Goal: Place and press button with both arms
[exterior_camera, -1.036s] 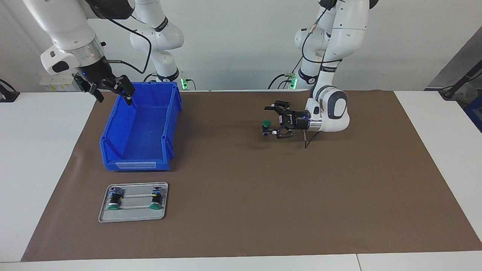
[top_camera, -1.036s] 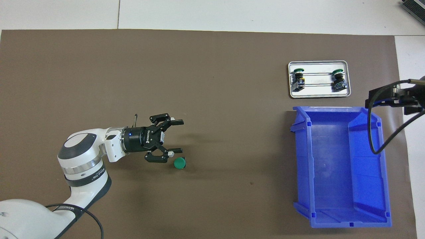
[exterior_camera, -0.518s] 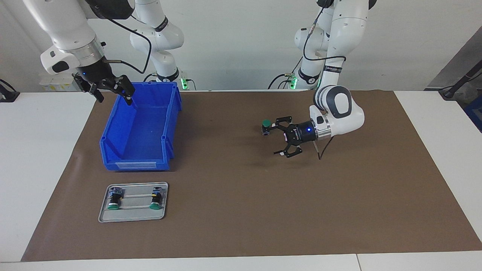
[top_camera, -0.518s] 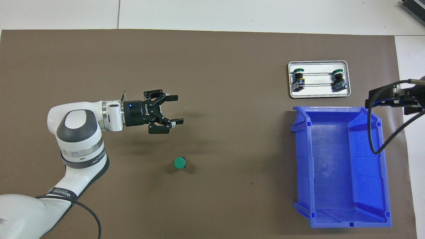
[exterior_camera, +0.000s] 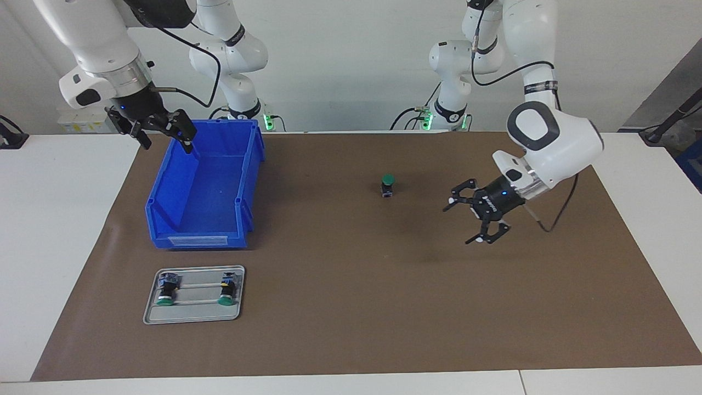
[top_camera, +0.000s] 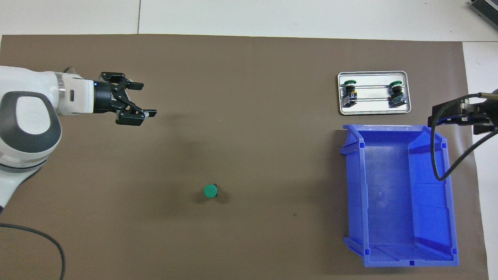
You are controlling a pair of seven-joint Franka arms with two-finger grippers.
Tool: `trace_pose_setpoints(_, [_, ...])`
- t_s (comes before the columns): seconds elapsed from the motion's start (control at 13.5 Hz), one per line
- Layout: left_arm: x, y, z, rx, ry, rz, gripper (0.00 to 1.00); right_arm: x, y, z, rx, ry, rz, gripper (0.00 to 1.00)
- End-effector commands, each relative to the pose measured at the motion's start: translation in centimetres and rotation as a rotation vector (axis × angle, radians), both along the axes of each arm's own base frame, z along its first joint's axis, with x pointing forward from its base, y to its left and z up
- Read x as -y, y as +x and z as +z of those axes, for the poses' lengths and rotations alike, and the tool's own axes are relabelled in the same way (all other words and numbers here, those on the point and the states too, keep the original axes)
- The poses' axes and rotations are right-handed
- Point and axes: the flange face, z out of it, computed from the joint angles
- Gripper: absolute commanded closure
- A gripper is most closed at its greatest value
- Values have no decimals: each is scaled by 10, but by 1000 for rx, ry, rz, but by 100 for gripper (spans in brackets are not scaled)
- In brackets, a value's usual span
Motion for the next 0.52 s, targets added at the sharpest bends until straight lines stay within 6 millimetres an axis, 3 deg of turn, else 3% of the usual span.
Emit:
trace_pose_setpoints(0.0, [-73, -16, 45, 21, 130, 73, 0, 0, -3, 0, 3, 18, 19, 0])
trace_pose_setpoints(0.07, [-106, -23, 70, 37, 174, 135, 0, 0, -3, 0, 1, 18, 19, 0])
trace_pose_setpoints(0.22, [-128, -41, 117, 28, 296, 284, 0, 0, -3, 0, 3, 18, 19, 0])
trace_pose_setpoints(0.44, [-112, -51, 171, -155, 292, 631, 0, 0, -3, 0, 1, 18, 19, 0])
